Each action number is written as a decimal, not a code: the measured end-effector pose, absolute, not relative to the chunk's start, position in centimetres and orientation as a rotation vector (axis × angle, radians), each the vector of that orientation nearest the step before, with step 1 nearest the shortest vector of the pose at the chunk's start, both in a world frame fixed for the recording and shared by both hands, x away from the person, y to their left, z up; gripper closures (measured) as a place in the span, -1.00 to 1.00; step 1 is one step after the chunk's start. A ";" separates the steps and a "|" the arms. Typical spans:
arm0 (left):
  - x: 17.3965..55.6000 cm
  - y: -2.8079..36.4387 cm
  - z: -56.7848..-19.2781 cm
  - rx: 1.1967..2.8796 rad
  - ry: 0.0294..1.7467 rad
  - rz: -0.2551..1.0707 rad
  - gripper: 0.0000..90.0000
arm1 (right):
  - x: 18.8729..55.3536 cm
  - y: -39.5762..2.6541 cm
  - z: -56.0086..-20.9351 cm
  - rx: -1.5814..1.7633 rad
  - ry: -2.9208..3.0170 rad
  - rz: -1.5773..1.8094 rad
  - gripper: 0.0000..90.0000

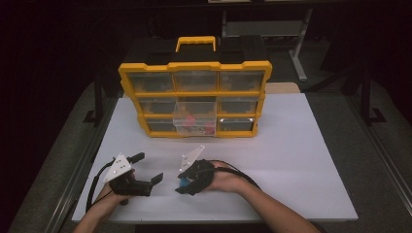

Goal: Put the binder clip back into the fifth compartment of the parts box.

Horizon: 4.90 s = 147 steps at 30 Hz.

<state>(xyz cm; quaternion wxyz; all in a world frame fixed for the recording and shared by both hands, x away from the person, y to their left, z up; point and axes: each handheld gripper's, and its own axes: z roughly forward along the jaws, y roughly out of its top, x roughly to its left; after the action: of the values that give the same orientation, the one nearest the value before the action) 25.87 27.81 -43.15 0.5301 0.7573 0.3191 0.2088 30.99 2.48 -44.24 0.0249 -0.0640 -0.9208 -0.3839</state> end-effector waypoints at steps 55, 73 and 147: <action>25.9 27.8 -43.1 1.791 0.767 0.496 -1.00 | 33.7 -7.6 -39.6 -0.462 -2.825 -1.314 0.08; 25.9 27.8 -43.3 1.792 0.773 0.493 -1.00 | 35.0 -10.4 -38.0 -0.570 -2.795 -1.346 0.08; 25.9 27.9 -43.1 1.797 0.768 0.499 -1.00 | 40.6 -8.1 -24.7 -0.443 -2.831 -1.548 0.08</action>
<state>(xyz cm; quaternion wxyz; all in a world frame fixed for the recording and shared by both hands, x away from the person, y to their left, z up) 25.87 27.87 -43.10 0.5330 0.7538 0.3223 0.2095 40.60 -8.12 -24.75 -0.0578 -0.1357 -0.8678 -0.4744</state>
